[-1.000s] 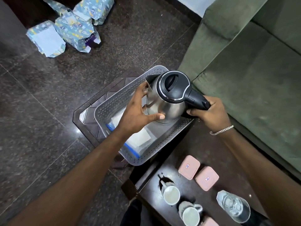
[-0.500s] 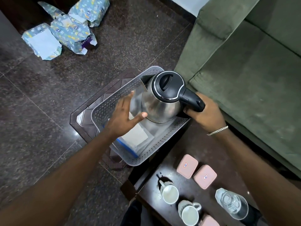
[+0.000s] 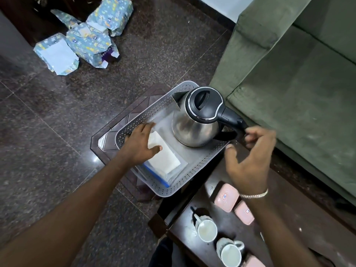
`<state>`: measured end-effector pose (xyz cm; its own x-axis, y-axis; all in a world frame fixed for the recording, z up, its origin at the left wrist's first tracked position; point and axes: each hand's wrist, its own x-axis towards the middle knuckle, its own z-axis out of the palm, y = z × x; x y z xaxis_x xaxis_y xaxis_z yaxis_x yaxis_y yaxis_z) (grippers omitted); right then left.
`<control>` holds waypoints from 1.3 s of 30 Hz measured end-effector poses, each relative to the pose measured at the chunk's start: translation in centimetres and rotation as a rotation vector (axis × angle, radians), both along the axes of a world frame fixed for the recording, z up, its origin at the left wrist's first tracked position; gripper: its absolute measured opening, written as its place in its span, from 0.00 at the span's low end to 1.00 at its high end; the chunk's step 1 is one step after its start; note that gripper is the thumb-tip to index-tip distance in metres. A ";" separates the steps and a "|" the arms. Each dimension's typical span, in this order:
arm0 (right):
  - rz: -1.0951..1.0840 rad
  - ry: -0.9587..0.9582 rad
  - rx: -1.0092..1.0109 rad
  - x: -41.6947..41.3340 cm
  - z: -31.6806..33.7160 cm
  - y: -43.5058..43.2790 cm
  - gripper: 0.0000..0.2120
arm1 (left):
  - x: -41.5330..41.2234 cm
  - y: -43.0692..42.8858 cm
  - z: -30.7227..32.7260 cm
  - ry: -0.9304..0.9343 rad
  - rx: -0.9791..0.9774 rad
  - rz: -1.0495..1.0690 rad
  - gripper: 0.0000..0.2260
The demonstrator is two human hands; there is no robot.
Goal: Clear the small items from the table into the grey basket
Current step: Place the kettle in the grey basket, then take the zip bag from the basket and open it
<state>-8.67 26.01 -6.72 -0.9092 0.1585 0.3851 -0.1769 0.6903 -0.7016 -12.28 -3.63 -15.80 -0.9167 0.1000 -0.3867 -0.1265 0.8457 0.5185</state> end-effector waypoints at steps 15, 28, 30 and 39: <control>0.522 -0.744 0.647 3.1 -8.6 -15.1 0.24 | 0.0 -1.5 -0.7 -0.170 -0.297 -0.022 0.35; 0.292 -0.803 -0.164 1.6 -6.1 -12.4 0.16 | 0.9 -3.0 2.0 -0.050 0.241 0.321 0.26; 0.269 -0.805 -0.316 1.9 -5.6 -11.7 0.19 | 2.0 -2.5 3.2 -0.156 0.496 0.468 0.31; 0.286 -0.762 -0.542 4.0 -3.4 -9.1 0.17 | 7.1 1.7 6.8 -0.112 0.636 0.585 0.38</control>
<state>-4.67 16.95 -10.13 -0.9159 -0.1249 -0.3814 0.3447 0.2421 -0.9070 -5.17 -1.89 -8.96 -0.8482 -0.1474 -0.5088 -0.5289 0.1829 0.8287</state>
